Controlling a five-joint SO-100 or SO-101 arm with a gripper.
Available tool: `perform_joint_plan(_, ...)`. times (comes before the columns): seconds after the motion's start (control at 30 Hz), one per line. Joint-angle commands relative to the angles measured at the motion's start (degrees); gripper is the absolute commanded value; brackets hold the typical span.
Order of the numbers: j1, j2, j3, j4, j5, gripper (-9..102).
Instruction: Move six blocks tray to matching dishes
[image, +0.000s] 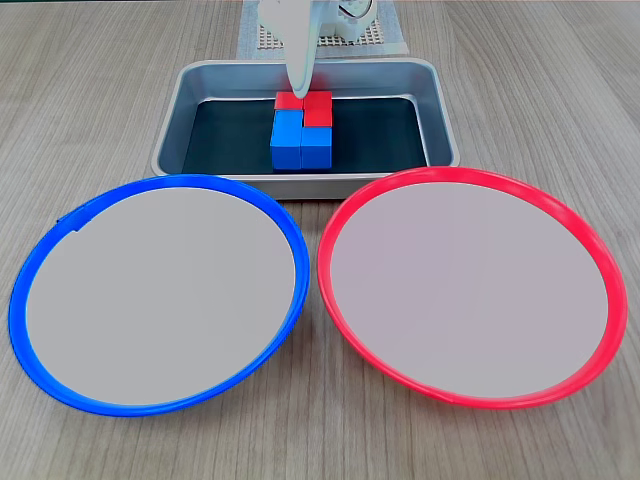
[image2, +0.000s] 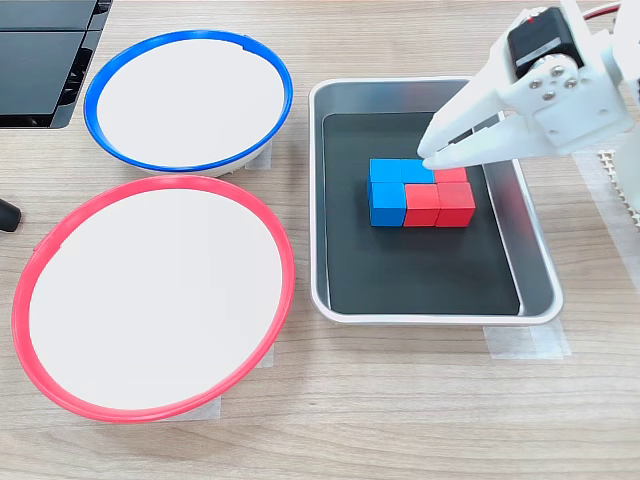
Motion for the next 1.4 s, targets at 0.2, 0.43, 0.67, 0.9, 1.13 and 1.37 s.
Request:
perform_joint_plan(0.2, -0.1, 1.3, -0.2, -0.3, -0.3, 0)
perform_joint_plan(0.43, -0.1, 1.3, -0.2, -0.3, -0.3, 0)
perform_joint_plan(0.67, -0.1, 1.3, -0.2, -0.3, -0.3, 0)
perform_joint_plan(0.9, -0.1, 1.3, -0.2, -0.3, -0.3, 0)
perform_joint_plan(1.13, -0.4, 1.3, 0.1, -1.0, 0.0, 0)
perform_joint_plan(1.37, -2.0, -15.4, -16.2, 4.6, -32.3, 0)
